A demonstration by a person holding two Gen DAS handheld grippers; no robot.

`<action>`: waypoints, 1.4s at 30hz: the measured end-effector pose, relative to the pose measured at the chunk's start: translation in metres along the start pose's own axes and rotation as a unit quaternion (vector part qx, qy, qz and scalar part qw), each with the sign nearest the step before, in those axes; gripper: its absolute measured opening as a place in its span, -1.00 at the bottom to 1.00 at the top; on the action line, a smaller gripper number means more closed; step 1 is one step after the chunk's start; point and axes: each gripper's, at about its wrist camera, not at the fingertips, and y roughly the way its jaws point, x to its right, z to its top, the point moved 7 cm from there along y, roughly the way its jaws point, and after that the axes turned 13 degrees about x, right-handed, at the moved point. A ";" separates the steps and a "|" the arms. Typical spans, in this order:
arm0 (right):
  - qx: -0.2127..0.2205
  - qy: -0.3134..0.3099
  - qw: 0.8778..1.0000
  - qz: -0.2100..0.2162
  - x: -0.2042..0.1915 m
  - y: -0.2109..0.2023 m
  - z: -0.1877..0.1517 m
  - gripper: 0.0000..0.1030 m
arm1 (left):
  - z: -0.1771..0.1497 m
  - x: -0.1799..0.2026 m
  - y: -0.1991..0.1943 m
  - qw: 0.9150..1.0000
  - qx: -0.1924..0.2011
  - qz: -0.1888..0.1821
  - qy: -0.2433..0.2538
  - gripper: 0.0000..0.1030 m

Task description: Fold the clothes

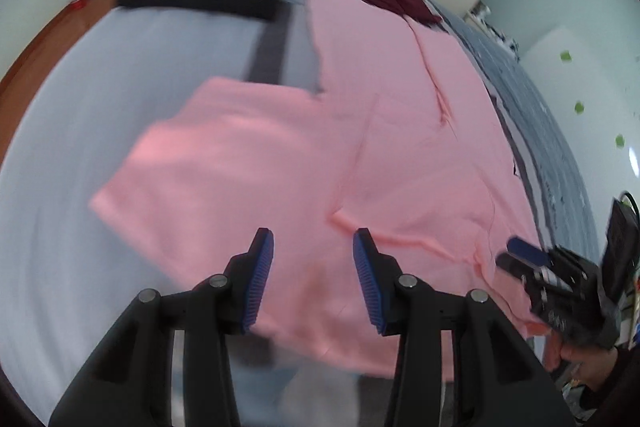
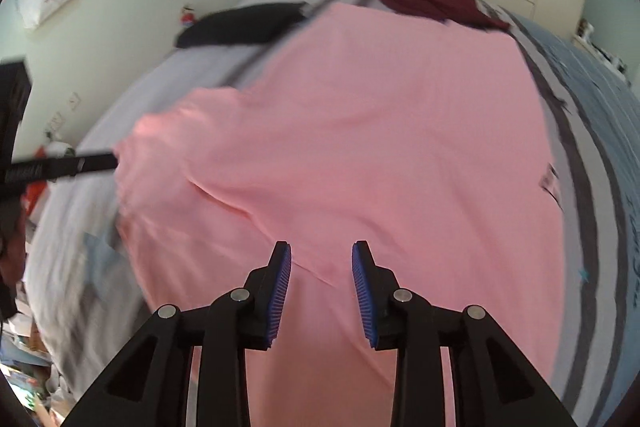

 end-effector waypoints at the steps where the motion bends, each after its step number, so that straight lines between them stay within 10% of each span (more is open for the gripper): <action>1: -0.001 0.000 1.000 -0.004 0.006 -0.001 -0.004 -0.44 | 0.000 0.008 0.012 1.000 -0.007 0.003 0.009 -0.26; 10: 0.001 -0.008 1.000 -0.004 0.018 0.001 -0.026 -0.44 | -0.017 0.019 0.055 0.997 -0.040 0.046 0.048 -0.26; 14: 0.003 -0.010 1.000 0.000 0.015 0.003 -0.030 -0.44 | -0.014 0.025 0.053 0.997 -0.030 0.033 0.061 -0.95; 30: 0.000 -0.049 0.999 -0.017 -0.004 0.019 -0.032 -0.43 | 0.042 0.023 0.025 0.999 0.009 -0.016 0.028 -0.97; 34: -0.002 -0.041 0.999 -0.007 -0.008 0.019 -0.028 -0.88 | 0.045 0.018 0.029 1.000 0.006 -0.019 0.020 -0.97; 42: 0.013 -0.021 0.999 0.039 -0.045 0.008 -0.005 -0.92 | 0.064 0.002 0.004 0.999 0.030 -0.027 0.010 -0.98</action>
